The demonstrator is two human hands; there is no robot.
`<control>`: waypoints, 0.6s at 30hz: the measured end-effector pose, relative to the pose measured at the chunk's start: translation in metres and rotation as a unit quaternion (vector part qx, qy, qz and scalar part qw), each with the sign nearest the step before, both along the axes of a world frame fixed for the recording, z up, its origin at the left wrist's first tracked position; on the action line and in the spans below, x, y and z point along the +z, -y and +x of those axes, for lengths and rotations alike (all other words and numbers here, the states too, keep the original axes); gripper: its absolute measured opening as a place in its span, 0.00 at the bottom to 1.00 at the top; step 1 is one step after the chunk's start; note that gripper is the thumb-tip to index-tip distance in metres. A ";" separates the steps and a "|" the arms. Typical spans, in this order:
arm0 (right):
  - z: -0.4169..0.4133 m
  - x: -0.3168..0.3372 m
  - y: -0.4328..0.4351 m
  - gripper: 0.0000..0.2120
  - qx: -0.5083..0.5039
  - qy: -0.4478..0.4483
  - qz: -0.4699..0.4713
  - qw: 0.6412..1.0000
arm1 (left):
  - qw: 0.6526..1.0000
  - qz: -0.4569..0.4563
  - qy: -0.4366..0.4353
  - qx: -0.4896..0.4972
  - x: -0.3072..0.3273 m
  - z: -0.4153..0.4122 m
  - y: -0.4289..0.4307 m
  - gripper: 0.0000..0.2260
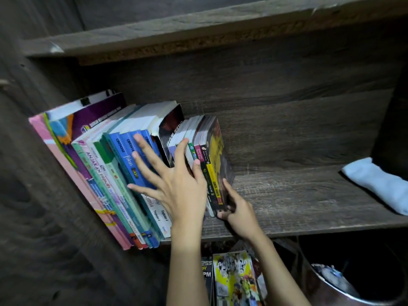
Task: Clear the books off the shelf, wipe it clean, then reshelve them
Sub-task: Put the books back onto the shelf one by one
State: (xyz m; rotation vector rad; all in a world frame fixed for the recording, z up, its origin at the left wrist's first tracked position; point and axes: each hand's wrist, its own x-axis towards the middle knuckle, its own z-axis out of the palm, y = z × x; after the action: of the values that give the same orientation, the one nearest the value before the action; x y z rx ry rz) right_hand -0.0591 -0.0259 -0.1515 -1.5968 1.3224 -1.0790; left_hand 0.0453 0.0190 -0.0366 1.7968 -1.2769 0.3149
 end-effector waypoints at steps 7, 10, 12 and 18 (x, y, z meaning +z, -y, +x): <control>0.002 -0.001 -0.001 0.45 0.007 -0.007 -0.004 1.000 | 0.999 -0.009 0.027 0.037 -0.008 0.017 0.001 0.32; 0.001 -0.001 0.000 0.44 0.007 0.005 -0.004 1.000 | 0.999 -0.021 0.009 0.043 -0.008 0.013 0.005 0.30; 0.000 -0.003 0.002 0.45 0.004 0.016 -0.004 1.000 | 0.999 -0.028 0.001 0.045 -0.009 0.011 0.006 0.30; -0.001 -0.010 0.009 0.47 0.008 0.037 -0.005 0.999 | 0.999 -0.012 -0.002 0.053 -0.006 0.011 0.009 0.31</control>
State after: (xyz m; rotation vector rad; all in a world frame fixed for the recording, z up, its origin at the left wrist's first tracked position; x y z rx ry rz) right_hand -0.0599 -0.0349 -0.1618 -1.5577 1.2535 -1.1264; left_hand 0.0564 0.0102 -0.0429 1.8477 -1.1726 0.3839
